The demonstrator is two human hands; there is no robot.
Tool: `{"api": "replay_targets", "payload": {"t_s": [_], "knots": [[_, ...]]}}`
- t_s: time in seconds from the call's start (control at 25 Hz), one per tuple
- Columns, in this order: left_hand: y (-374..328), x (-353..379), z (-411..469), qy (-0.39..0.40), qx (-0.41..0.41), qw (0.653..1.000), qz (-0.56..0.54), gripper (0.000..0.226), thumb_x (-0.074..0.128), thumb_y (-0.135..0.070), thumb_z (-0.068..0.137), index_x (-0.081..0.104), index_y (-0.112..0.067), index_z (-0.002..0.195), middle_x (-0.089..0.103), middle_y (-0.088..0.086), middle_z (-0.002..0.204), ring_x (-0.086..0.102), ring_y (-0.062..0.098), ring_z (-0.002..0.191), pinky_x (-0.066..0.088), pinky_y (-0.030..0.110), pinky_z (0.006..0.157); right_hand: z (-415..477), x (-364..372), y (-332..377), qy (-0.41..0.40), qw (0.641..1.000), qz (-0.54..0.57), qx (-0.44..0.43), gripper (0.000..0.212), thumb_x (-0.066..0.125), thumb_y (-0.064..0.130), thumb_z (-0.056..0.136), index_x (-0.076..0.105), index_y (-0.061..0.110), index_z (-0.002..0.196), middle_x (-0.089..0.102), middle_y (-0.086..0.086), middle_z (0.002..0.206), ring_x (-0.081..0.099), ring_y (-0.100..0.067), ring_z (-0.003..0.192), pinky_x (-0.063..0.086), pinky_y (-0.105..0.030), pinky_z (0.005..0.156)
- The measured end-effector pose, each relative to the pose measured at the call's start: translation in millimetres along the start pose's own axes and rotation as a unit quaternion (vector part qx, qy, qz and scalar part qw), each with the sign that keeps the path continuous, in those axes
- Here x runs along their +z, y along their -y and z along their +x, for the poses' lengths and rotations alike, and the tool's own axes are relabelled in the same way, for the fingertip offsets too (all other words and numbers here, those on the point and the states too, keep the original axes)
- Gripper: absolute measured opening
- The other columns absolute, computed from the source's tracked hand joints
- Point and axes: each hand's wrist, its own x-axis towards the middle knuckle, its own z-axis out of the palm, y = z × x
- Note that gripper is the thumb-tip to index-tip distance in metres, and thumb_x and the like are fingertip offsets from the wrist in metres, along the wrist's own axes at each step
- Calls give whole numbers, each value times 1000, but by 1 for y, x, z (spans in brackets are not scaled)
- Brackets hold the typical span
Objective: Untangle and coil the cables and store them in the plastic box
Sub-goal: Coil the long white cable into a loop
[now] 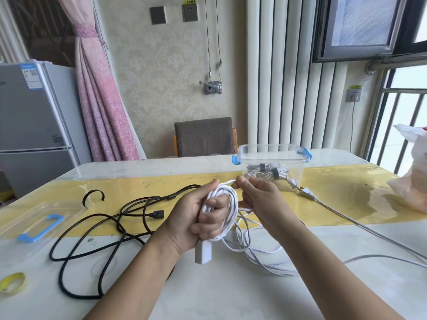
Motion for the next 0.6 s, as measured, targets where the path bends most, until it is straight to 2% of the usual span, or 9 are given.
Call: {"api": "replay_targets", "payload": {"t_s": [0.08,0.24,0.32,0.4,0.48,0.6], "knots": [[0,-1,-1,-87,-19,994,57,39,52,-50,79,47,-21,54,34,-7,38,25,2,23,20,15,29,0,-2,3,-42,999,0,-27,26,49,19,97,61,5,80,31,10,42,36,-7,40,42,-25,60],[4,-3,-1,-109,-59,988,96,40,52,-55,74,46,-21,54,33,-7,39,25,2,23,24,15,29,-5,-1,11,-42,997,43,-45,25,47,19,98,59,8,79,34,9,41,42,-8,39,45,-28,66],[2,-6,-4,-77,-39,994,65,40,58,-52,78,49,-21,56,36,-8,39,29,1,24,25,15,29,-7,0,11,-19,995,94,-10,24,45,19,99,57,7,81,28,7,43,33,-7,36,47,-23,53],[-2,-13,-6,-10,0,1000,0,37,60,-47,85,52,-18,62,41,-8,42,31,4,26,28,17,33,-7,0,10,12,992,110,59,26,43,19,100,56,7,81,23,8,48,22,-5,37,34,-16,36],[-5,-18,-5,65,38,994,-84,37,45,-40,96,55,-12,74,40,-3,50,33,10,34,32,21,40,-6,-1,6,41,993,35,108,29,42,20,101,58,8,79,25,8,49,19,-5,39,21,-14,33],[-6,-26,-4,83,92,976,-182,40,32,-33,102,54,-5,83,37,1,58,35,14,43,32,25,49,-8,3,-2,62,975,-210,45,35,44,26,100,63,15,73,31,5,51,22,-8,40,20,-18,39]]}}
